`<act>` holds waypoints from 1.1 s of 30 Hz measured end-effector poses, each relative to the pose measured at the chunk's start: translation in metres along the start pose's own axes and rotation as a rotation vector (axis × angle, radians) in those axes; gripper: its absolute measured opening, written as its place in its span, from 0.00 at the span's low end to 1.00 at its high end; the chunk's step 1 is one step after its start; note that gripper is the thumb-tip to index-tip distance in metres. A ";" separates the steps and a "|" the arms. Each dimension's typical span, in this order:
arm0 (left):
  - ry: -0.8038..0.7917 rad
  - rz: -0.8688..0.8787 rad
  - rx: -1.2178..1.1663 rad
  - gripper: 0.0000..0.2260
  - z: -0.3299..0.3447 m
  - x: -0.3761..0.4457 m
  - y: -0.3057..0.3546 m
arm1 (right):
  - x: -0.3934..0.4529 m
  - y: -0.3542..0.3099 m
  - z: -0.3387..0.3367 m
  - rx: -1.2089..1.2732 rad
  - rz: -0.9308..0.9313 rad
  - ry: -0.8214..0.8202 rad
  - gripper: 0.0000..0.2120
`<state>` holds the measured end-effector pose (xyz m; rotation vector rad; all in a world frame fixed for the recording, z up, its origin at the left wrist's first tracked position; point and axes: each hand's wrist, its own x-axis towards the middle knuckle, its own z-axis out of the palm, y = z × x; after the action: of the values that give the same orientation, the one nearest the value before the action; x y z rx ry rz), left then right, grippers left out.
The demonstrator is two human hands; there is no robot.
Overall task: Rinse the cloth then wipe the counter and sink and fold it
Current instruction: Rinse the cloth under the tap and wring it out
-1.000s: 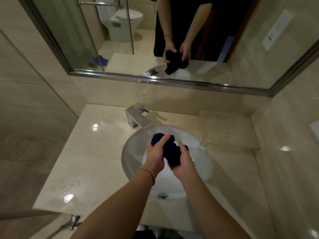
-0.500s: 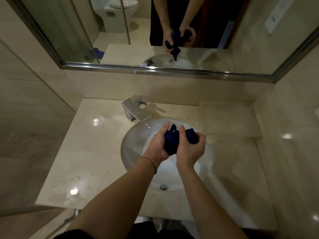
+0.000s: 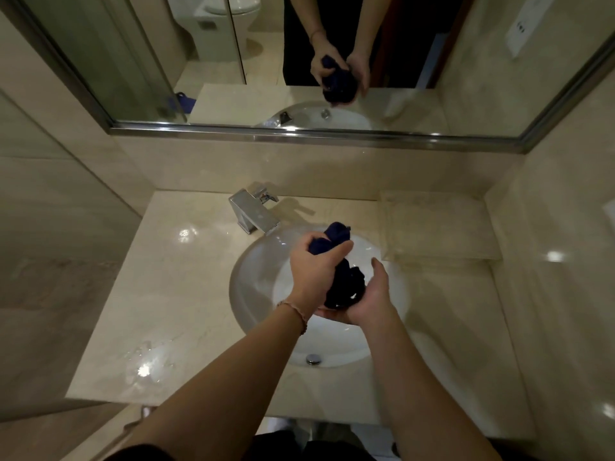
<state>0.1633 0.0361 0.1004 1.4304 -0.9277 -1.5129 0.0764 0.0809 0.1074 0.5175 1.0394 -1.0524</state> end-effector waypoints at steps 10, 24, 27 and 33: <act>0.121 -0.192 -0.057 0.11 0.007 0.003 0.002 | 0.002 0.010 0.033 -0.041 -0.751 0.414 0.05; -0.120 0.254 0.592 0.21 -0.019 -0.005 -0.012 | 0.012 0.006 0.012 -0.291 -0.671 0.427 0.08; -0.298 0.463 0.641 0.26 -0.033 -0.008 -0.014 | 0.009 0.000 0.015 -0.220 -0.654 0.411 0.07; 0.049 0.275 0.286 0.15 -0.001 -0.010 0.000 | 0.006 0.016 0.033 -0.180 -0.679 0.381 0.17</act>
<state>0.1645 0.0457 0.1045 1.4595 -1.2935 -1.1714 0.1058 0.0592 0.1150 0.2134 1.7000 -1.4637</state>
